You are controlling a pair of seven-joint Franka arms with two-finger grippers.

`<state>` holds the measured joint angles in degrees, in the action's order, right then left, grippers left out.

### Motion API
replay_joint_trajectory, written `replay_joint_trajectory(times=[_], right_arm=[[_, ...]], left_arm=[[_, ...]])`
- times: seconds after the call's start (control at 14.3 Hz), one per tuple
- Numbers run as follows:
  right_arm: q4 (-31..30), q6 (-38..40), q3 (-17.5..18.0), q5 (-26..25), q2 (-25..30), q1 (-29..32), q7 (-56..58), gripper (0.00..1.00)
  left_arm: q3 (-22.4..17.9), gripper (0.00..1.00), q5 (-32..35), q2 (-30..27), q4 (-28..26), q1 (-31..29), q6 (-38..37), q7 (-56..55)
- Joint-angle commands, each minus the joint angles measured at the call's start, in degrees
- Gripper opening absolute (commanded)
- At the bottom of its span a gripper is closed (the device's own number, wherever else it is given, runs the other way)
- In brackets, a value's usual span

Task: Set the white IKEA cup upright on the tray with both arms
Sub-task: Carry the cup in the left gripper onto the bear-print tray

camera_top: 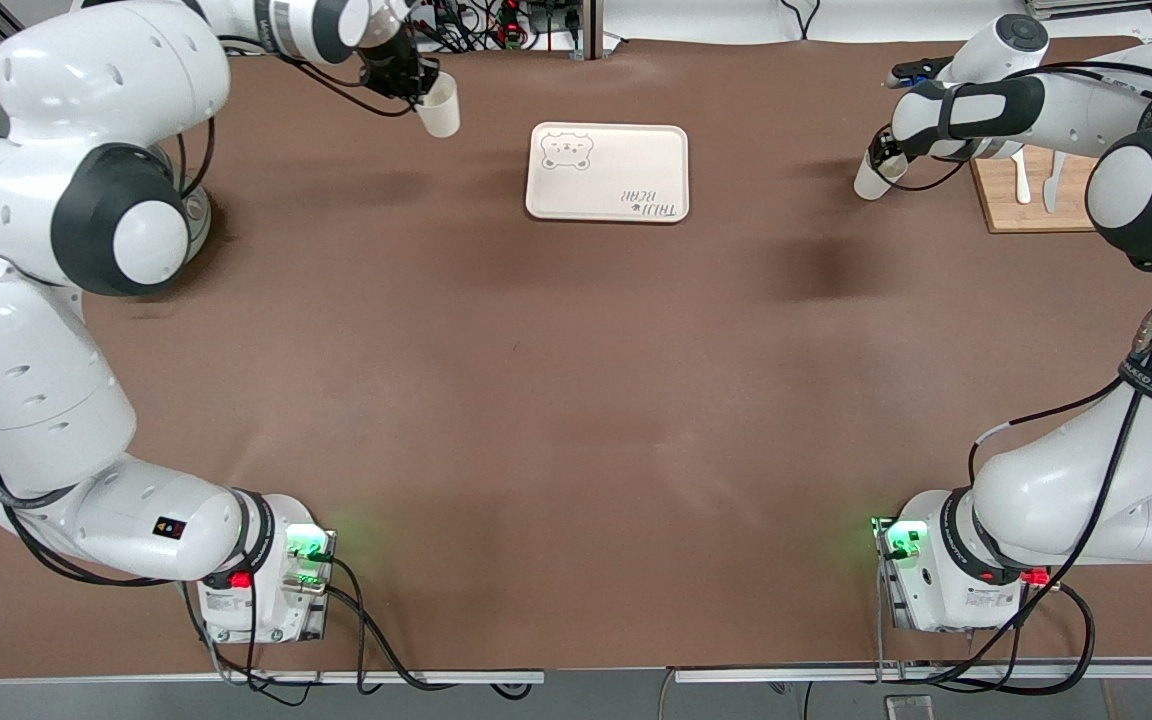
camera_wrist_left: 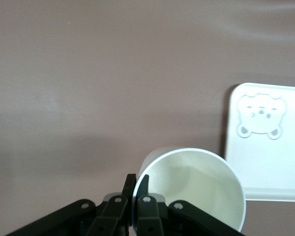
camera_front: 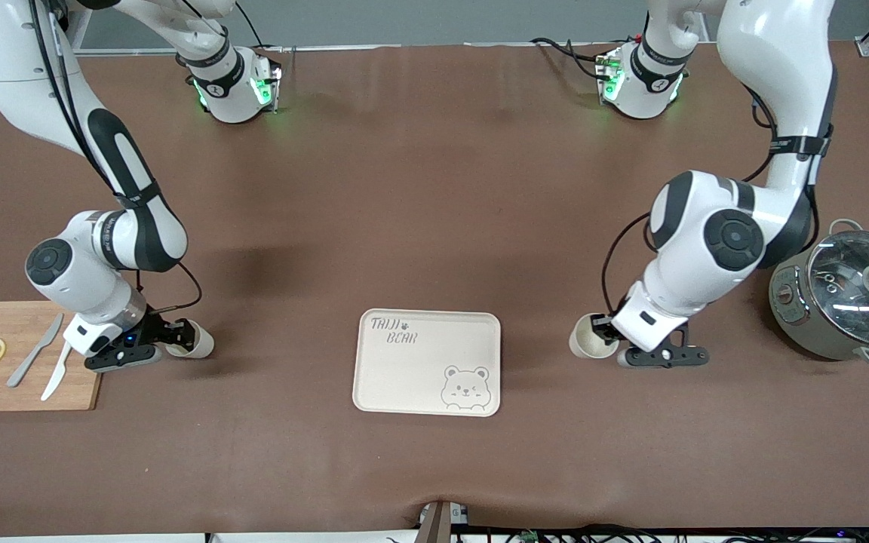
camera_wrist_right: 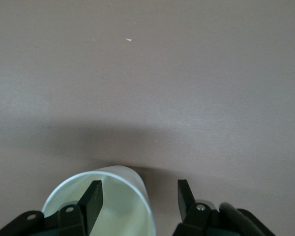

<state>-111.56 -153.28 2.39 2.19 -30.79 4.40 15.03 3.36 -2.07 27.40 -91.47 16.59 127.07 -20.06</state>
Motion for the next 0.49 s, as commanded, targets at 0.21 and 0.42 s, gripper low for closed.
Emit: replay_joint_trajectory(times=[0.21,0.42], right_arm=[[-0.59,-1.23,0.42,0.09,0.12,0.17,0.61,0.24],[-0.5,-1.23,0.42,0.09,0.12,0.26,0.61,0.06]], left_arm=[[-0.72,0.0,3.3,9.32,11.92,6.51,-4.72,-11.92],[-0.9,0.0,3.22,12.14,14.65,8.37,-4.55,-15.18]])
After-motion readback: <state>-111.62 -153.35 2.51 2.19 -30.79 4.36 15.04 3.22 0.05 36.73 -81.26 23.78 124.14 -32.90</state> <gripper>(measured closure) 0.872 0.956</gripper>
